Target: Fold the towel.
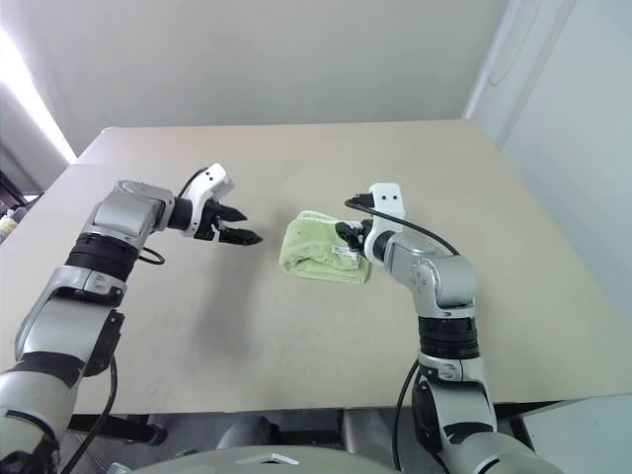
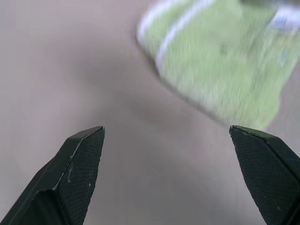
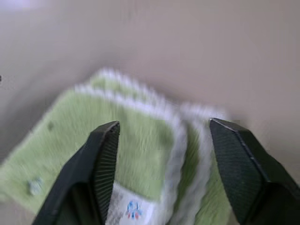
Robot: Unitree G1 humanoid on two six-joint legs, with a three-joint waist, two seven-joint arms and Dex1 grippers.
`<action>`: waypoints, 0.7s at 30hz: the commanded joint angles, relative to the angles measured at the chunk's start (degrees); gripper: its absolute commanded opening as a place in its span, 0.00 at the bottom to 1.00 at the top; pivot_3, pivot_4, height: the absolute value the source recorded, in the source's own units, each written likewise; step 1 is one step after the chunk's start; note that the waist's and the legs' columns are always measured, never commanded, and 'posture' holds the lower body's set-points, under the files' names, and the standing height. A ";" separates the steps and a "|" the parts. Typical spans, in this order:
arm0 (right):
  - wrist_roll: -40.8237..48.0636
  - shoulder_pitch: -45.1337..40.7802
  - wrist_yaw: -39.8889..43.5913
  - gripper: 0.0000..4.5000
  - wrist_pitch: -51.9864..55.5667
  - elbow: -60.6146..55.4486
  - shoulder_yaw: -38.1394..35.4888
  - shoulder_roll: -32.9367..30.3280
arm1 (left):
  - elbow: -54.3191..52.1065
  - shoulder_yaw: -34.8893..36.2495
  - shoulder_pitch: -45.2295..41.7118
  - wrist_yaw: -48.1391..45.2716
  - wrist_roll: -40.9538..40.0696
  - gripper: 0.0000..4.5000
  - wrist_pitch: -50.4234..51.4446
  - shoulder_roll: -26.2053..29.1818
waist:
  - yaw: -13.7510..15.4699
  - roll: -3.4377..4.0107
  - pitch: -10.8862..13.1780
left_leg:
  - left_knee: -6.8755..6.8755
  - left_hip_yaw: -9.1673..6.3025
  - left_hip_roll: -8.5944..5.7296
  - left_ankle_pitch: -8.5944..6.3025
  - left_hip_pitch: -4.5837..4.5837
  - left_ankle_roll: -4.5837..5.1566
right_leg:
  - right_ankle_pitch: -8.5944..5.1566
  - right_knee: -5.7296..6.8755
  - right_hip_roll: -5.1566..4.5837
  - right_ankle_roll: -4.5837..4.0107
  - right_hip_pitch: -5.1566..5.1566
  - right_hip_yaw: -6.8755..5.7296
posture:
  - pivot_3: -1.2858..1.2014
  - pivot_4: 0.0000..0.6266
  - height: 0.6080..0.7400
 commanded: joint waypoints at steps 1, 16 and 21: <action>2.68 0.62 3.04 0.70 -1.79 -7.49 1.10 -0.12 | 3.86 2.14 -3.63 3.08 -0.21 1.00 -3.79 -2.02 | 0.03 0.00 0.00 | 0.00 0.00 0.00 0.00 0.01 0.00 | 0.00 0.00 0.00 0.00 0.00 0.00 | 0.52 0.00 0.79; -4.25 12.61 13.57 0.70 -18.76 -0.26 12.22 -6.58 | 10.93 0.91 -1.90 3.16 0.91 1.00 -23.48 -14.58 | 0.08 -0.01 0.00 | 0.02 0.06 0.00 0.00 0.15 0.00 | 0.01 0.00 0.06 -0.03 0.12 0.05 | 0.52 0.00 0.79; -6.32 12.78 13.39 0.70 -21.25 1.85 13.80 -5.82 | 13.80 -0.34 -0.54 3.97 3.09 1.00 -25.42 -15.75 | 0.00 -0.01 0.00 | 0.09 0.06 0.00 0.01 0.20 0.00 | -0.08 -0.03 0.06 -0.22 0.23 0.07 | 0.52 0.00 0.79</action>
